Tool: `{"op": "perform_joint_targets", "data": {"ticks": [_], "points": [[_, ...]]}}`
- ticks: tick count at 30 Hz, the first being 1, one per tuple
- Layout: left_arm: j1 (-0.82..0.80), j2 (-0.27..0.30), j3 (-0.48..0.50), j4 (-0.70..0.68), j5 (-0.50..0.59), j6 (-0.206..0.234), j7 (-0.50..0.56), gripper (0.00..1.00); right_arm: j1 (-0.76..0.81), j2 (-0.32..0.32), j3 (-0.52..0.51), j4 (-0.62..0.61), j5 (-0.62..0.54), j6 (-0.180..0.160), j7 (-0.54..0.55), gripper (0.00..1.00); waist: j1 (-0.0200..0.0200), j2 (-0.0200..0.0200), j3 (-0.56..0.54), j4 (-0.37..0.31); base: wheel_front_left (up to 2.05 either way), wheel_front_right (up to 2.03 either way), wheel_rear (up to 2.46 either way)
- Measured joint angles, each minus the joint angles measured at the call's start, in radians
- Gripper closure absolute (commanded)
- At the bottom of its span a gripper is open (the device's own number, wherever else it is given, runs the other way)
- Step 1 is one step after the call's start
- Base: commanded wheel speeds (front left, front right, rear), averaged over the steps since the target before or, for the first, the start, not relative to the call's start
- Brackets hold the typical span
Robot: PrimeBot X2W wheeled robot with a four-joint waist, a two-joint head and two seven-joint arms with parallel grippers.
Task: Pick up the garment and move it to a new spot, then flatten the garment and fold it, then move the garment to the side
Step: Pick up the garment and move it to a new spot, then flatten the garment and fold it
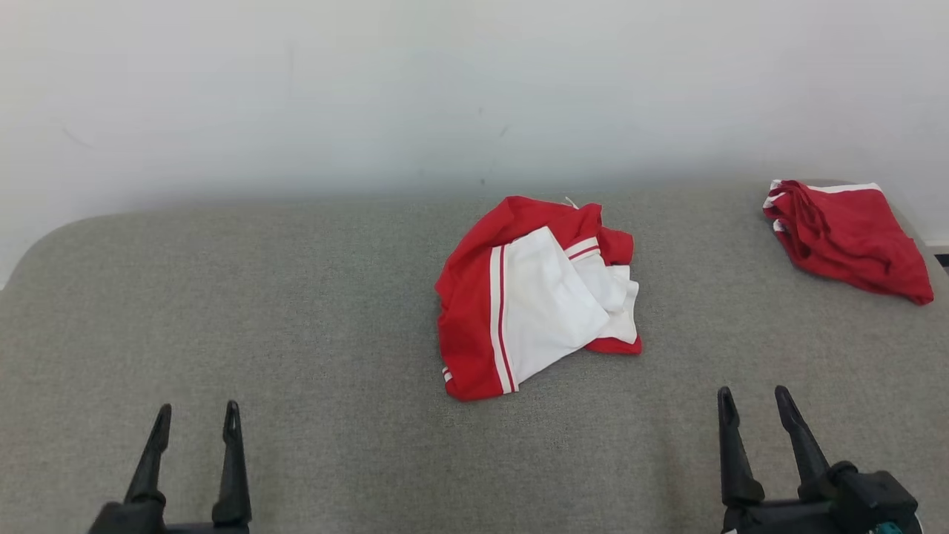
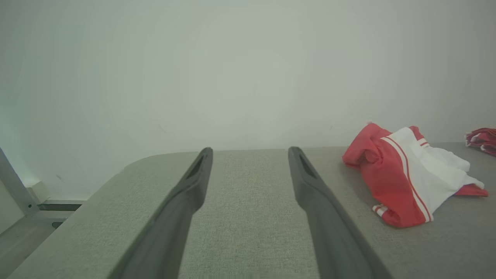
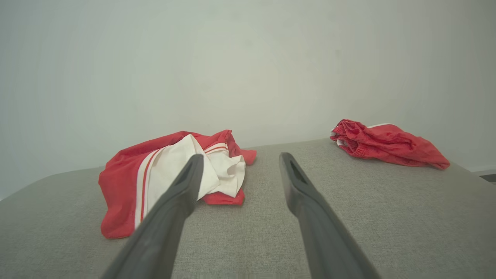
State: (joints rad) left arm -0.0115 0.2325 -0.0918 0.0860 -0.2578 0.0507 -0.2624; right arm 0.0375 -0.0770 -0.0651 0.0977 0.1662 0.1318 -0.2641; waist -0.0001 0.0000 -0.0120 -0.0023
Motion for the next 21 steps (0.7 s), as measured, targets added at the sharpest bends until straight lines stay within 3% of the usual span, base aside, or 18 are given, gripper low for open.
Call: {"op": "perform_joint_targets", "data": {"ticks": [21], "points": [[0.09,-0.056,0.029,0.03,0.08,-0.05,0.0,0.0,0.041,0.01,-0.004,0.032,0.005,0.0,0.0,0.0,0.0,0.0,-0.014,0.016,0.0,0.0,0.0]]}}
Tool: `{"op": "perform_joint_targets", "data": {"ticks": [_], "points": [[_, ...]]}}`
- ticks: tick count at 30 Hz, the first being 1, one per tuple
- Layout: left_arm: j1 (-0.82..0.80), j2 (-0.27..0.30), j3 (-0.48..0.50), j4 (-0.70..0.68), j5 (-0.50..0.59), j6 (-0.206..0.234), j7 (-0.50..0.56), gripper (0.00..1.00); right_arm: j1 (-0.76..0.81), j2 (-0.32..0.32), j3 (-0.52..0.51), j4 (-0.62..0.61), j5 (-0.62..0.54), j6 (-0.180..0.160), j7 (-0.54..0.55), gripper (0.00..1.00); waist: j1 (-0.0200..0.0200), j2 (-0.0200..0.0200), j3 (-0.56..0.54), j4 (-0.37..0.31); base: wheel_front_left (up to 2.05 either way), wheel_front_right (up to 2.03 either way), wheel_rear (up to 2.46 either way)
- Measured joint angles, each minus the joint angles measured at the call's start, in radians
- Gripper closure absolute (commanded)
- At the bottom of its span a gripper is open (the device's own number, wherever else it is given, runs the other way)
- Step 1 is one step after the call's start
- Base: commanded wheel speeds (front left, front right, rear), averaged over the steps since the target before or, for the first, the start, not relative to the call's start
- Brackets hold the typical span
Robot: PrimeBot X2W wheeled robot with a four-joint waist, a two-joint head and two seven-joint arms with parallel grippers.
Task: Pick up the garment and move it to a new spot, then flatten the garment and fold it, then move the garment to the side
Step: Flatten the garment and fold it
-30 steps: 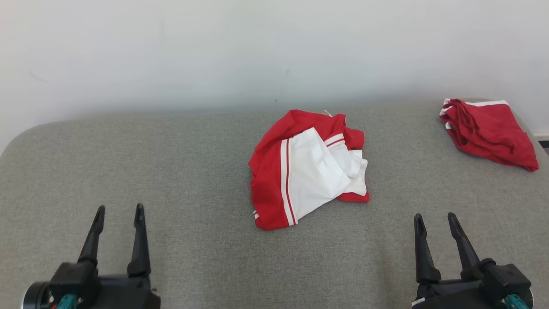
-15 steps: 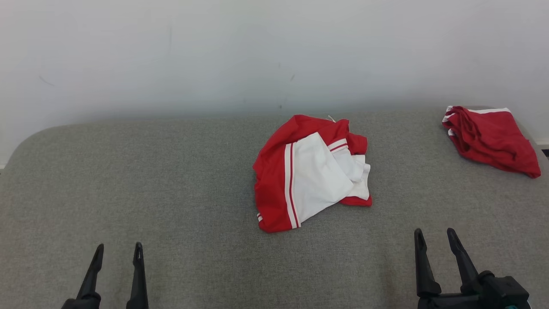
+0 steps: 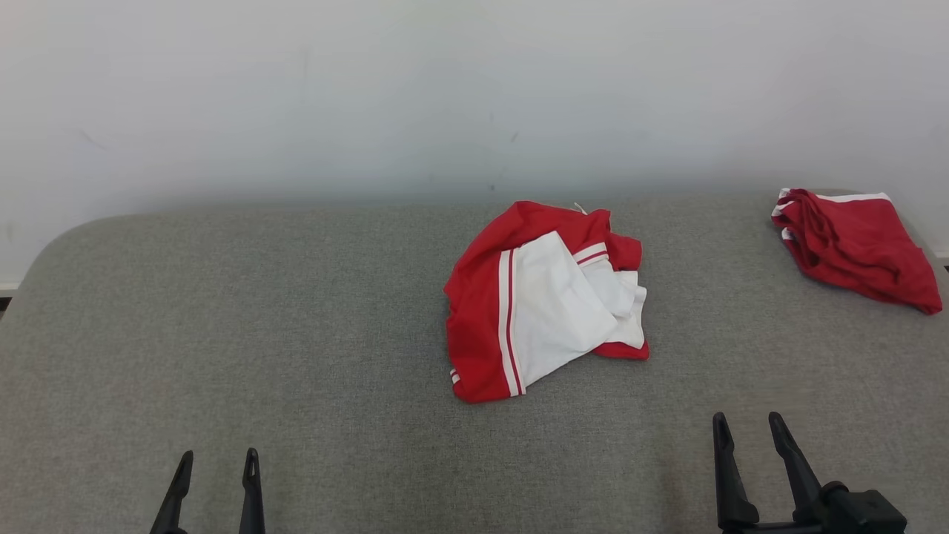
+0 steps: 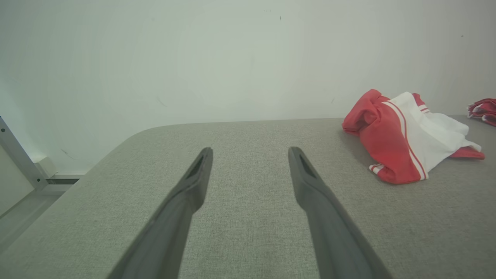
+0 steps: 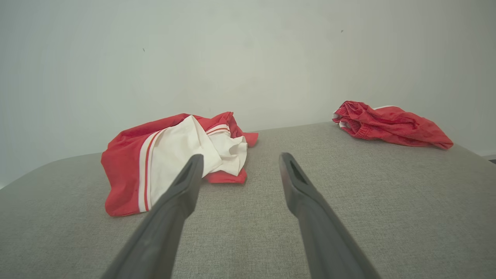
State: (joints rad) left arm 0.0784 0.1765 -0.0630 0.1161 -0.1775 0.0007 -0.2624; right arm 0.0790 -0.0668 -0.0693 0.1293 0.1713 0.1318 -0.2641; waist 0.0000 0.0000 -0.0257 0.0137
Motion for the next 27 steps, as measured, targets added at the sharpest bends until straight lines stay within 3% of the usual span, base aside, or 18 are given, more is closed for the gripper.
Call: {"op": "perform_joint_targets", "data": {"ticks": [27], "points": [[-0.002,-0.048,0.05,0.048,0.038,-0.047,0.0,0.0,0.0,-0.001,0.024,0.024,-0.002,0.0,0.0,0.0,0.0001,0.0001,0.009,0.005,0.0,0.0,0.0]]}}
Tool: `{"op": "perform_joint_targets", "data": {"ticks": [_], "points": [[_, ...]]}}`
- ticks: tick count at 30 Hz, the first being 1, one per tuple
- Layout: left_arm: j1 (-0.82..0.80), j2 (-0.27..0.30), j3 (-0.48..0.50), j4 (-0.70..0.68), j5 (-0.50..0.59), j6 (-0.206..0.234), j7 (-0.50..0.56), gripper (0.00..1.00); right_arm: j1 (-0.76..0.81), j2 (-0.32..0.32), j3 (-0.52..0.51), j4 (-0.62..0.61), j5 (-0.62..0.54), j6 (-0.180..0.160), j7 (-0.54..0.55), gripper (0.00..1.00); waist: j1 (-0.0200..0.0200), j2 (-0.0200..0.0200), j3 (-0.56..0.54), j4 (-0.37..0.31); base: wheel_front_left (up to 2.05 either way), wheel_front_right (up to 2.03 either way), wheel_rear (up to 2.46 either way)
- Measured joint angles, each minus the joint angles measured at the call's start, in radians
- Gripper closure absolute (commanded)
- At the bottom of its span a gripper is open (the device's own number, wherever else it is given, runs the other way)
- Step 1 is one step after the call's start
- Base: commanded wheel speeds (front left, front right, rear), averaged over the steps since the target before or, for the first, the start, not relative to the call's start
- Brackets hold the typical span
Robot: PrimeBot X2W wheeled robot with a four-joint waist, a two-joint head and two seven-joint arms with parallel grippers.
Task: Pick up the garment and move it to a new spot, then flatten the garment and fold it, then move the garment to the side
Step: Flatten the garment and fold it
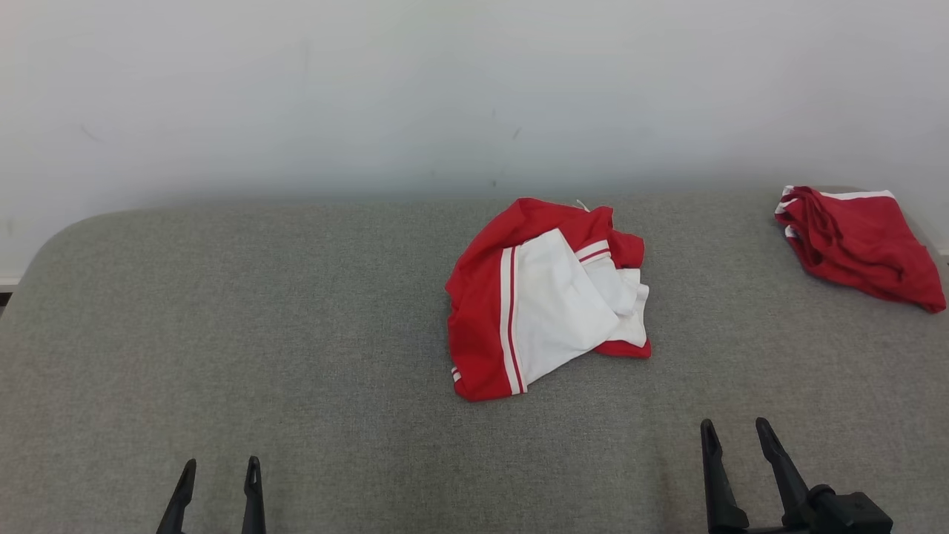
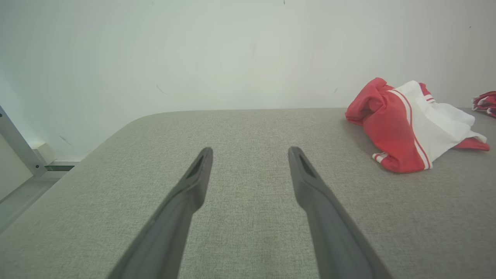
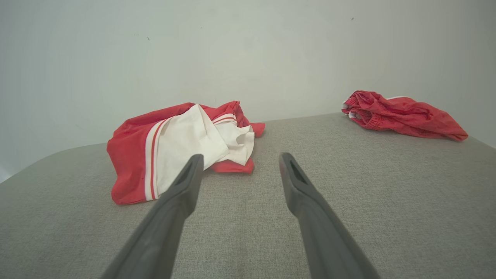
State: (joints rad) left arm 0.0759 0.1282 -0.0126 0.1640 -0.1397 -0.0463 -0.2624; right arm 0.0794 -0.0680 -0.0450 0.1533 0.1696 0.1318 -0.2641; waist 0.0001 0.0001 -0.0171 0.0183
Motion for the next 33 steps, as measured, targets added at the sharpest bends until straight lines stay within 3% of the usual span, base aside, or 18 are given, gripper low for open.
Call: {"op": "perform_joint_targets", "data": {"ticks": [21,33], "points": [[-0.011,-0.025,0.022,0.009,0.029,-0.021,0.0,0.0,-0.003,-0.002,0.006,0.002,0.0,0.0,0.0,0.0,0.0,-0.0001,0.002,-0.013,0.0,0.0,0.0],[-0.23,-0.041,-0.116,0.119,0.058,-0.068,0.0,0.0,-0.043,-0.003,0.029,0.014,0.007,0.0,0.0,0.0,0.0,-0.0001,0.035,-0.097,0.0,0.0,0.0]]}}
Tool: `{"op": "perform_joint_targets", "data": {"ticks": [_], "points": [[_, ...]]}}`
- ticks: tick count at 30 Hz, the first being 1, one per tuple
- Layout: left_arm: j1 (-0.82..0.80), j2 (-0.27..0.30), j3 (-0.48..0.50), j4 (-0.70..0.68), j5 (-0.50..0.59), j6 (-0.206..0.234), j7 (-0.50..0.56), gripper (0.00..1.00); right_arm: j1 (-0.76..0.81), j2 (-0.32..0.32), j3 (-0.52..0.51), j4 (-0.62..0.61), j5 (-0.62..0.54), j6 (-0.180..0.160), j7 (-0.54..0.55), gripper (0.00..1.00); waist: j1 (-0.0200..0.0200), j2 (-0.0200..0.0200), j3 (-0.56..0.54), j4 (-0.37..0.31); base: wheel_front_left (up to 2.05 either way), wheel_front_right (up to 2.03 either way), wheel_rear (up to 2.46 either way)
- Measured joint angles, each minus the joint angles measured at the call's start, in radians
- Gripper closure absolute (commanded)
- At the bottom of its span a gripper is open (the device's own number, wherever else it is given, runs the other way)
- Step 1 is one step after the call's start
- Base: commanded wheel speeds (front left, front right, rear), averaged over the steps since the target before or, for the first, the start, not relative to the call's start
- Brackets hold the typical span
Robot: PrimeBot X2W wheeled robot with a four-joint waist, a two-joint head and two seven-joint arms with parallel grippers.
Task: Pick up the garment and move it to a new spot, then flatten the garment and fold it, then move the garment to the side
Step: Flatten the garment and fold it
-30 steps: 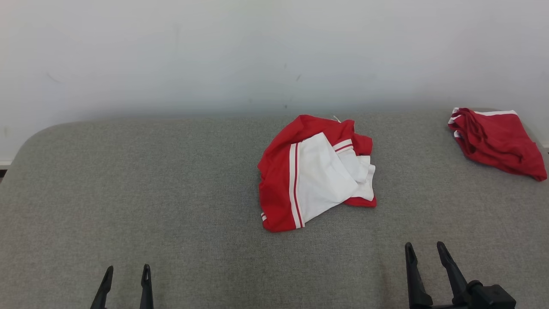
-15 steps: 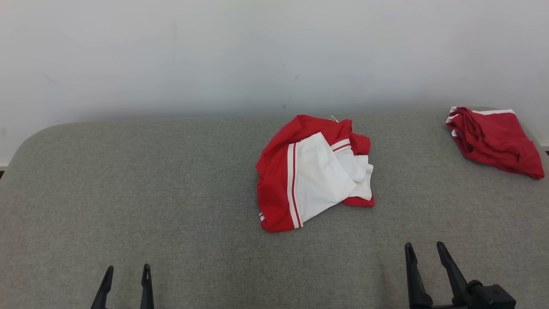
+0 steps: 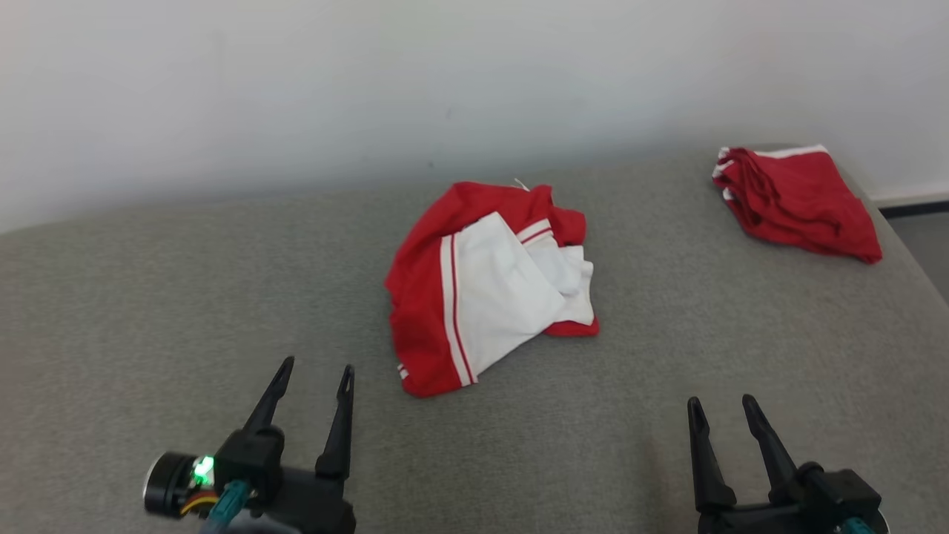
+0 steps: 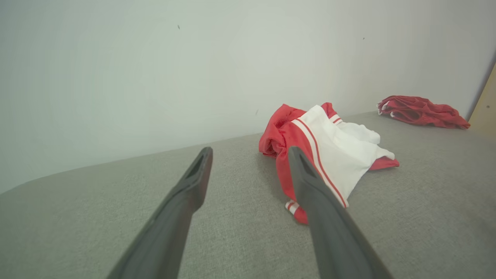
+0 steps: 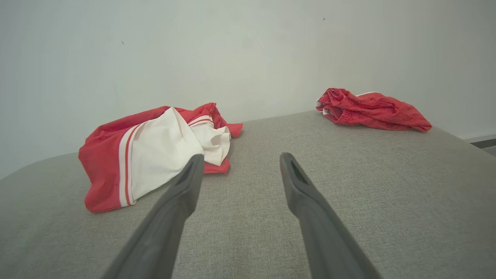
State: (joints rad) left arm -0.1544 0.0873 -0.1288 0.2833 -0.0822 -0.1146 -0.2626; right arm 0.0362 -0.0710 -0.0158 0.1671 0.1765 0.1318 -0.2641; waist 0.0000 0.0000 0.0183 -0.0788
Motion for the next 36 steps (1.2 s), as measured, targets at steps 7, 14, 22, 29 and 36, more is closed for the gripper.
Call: {"op": "perform_joint_targets", "data": {"ticks": [7,14,22,29,36], "points": [[-0.163,-0.003,-0.085,0.136,0.003,-0.01,0.0,0.0,-0.039,0.002,-0.012,-0.001,0.016,0.0,0.0,0.0,0.0001,0.0001,0.069,-0.073,0.0,0.0,0.0],[-0.276,0.022,-0.168,0.312,0.002,-0.015,0.0,0.0,-0.074,0.01,-0.016,-0.004,0.025,0.0,0.0,0.0,0.0002,0.0001,0.145,-0.149,0.0,0.0,0.0],[-0.366,0.045,-0.266,0.503,-0.02,-0.015,0.0,0.0,-0.091,0.015,-0.025,-0.004,0.027,0.0,0.0,0.0,0.0,0.0001,0.207,-0.211,0.0,0.0,0.0],[-0.443,0.044,-0.315,0.641,-0.031,-0.015,-0.006,0.84,-0.1,0.017,-0.029,-0.005,0.027,0.0,0.0,0.0,-0.0001,0.0001,0.217,-0.225,0.0,0.0,0.0],[-0.46,0.014,-0.323,0.608,-0.088,-0.016,0.0,1.0,-0.089,0.018,-0.041,-0.007,0.024,0.0,0.0,0.0,0.0,0.0001,0.187,-0.21,0.0,0.0,0.0]]}}
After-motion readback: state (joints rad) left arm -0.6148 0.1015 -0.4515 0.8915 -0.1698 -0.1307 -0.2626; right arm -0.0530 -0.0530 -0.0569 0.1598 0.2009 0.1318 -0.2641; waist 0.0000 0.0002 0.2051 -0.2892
